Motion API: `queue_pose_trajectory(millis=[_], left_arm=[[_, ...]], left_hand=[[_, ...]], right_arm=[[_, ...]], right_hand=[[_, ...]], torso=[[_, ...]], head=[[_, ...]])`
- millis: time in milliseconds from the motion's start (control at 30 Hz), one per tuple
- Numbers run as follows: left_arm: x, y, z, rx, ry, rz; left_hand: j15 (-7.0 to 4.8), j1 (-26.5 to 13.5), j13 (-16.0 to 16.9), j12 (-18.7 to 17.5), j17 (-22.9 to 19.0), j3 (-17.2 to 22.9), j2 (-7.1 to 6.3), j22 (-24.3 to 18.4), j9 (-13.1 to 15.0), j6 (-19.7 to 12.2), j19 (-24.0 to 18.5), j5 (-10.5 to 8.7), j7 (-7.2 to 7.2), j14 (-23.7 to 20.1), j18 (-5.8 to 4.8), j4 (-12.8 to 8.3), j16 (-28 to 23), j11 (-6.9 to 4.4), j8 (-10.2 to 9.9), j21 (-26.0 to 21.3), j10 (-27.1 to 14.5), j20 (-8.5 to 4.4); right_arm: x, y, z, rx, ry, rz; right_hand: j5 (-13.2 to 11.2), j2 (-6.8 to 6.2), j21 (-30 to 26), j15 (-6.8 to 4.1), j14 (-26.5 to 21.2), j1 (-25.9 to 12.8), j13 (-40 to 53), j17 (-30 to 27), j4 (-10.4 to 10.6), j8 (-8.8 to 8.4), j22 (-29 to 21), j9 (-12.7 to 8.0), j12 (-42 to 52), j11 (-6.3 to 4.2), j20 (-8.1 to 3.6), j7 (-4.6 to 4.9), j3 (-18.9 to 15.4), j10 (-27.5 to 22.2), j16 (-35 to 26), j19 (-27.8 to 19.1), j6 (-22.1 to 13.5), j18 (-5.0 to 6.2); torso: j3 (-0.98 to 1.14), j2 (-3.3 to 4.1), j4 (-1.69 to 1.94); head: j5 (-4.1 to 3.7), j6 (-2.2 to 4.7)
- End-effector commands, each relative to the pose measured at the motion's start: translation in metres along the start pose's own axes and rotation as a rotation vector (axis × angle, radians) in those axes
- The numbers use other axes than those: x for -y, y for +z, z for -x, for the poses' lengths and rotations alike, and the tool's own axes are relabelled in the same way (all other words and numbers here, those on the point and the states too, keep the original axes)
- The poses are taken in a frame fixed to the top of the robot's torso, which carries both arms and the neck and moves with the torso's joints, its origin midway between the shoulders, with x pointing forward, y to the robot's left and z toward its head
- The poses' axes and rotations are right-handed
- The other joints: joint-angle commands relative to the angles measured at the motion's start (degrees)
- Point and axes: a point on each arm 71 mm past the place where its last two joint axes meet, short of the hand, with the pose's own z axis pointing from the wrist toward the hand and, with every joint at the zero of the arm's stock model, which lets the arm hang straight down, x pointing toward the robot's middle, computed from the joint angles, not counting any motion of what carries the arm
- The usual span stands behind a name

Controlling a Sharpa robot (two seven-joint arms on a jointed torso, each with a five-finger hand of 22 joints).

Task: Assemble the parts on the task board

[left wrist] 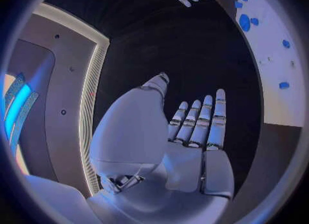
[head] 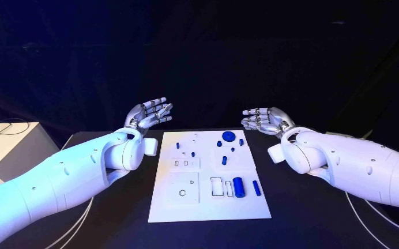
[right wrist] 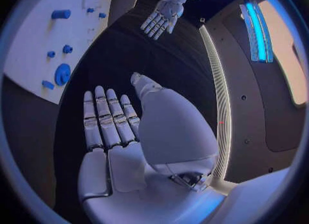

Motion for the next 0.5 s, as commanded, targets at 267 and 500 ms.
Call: queue_pose_trajectory(millis=[267,500], left_arm=[[0.016,-0.016,-0.001,-0.102,0.003,-0.040],[0.030,-0.028,-0.002,-0.128,-0.003,-0.054]], left_hand=[[-5.43,2.0,0.6,1.8,7.0,9.7,-1.52,3.0,2.6,18.4,16.9,0.53,3.25,19.5,2.49,-1.9,6.9,-3.15,4.6,9.4,22.6,-4.63],[-8.25,-1.3,0.9,-0.4,18.8,14.9,-4.54,10.7,3.4,22.1,19.8,-0.20,1.99,25.5,2.11,-4.2,15.2,-5.07,5.6,22.2,29.9,-7.83]], right_arm=[[-0.025,0.007,0.001,-0.122,-0.500,0.203],[-0.040,0.009,0.001,-0.150,-0.701,0.252]], right_hand=[[-0.6,-3.20,3.1,-2.87,9.8,0.2,-0.2,0.9,-0.8,1.20,0.2,0.2,-0.7,-2.14,-1.88,2.76,7.4,9.0,2.5,10.3,9.3,1.15],[-1.2,-5.43,6.3,-5.70,17.9,-0.3,-0.1,2.6,-1.4,1.78,1.1,0.4,-0.6,-3.97,-5.06,1.25,11.0,13.5,5.2,18.0,12.9,1.11]], torso=[[-0.21,1.68,0.42],[-0.51,3.26,1.26]], head=[[-0.87,-0.09],[-1.80,0.00]])
